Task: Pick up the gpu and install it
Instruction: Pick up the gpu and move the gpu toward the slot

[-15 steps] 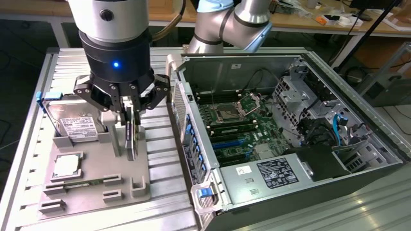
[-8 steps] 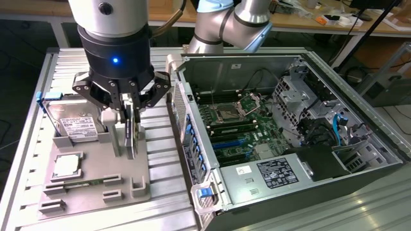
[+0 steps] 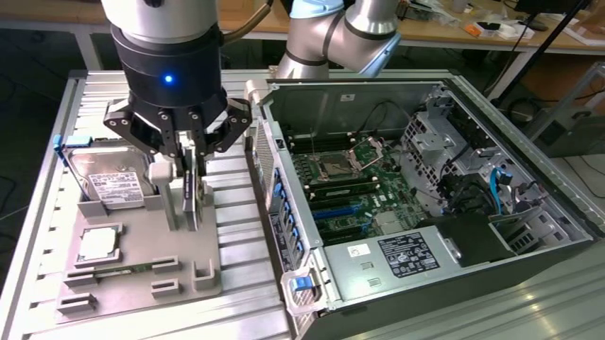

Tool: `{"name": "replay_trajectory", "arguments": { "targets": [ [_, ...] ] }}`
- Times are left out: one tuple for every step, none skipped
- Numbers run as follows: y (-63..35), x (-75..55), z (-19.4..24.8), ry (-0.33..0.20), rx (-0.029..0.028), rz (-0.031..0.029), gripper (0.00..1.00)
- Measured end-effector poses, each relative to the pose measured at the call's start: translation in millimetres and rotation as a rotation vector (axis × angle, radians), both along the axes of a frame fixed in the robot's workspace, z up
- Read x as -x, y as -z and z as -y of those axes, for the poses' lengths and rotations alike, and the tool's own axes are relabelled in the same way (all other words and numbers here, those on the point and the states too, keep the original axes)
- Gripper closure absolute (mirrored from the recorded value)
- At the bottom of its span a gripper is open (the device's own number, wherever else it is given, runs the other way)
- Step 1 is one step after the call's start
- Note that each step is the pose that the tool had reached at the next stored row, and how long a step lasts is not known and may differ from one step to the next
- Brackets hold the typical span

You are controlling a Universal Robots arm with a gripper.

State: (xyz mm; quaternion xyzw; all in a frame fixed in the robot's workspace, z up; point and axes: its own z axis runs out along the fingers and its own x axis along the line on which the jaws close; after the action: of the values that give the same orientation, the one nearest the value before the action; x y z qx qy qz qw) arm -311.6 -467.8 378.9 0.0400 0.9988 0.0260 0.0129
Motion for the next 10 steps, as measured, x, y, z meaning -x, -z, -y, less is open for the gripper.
{"name": "replay_trajectory", "arguments": {
  "targets": [
    [-1.4,0.0,0.0,0.000,0.0000,0.0001,0.73],
    [-2.2,0.0,0.0,0.000,0.0000,0.0000,0.73],
    [-3.7,0.0,0.0,0.000,-0.0001,0.0001,0.73],
    [-4.6,0.0,0.0,0.000,0.0000,0.0000,0.73],
    [-5.5,0.0,0.0,0.000,0.0001,-0.0001,0.73],
    [-6.3,0.0,0.0,0.000,0.0000,0.0000,0.73],
    [-7.1,0.0,0.0,0.000,0.0000,0.0000,0.73],
    [-7.6,0.0,0.0,0.000,-0.0001,0.0001,0.73],
    [-7.8,0.0,0.0,0.000,-0.0001,0.0001,0.73],
    [-7.8,0.0,0.0,0.000,-0.0002,0.0002,0.73]
  ]
}}
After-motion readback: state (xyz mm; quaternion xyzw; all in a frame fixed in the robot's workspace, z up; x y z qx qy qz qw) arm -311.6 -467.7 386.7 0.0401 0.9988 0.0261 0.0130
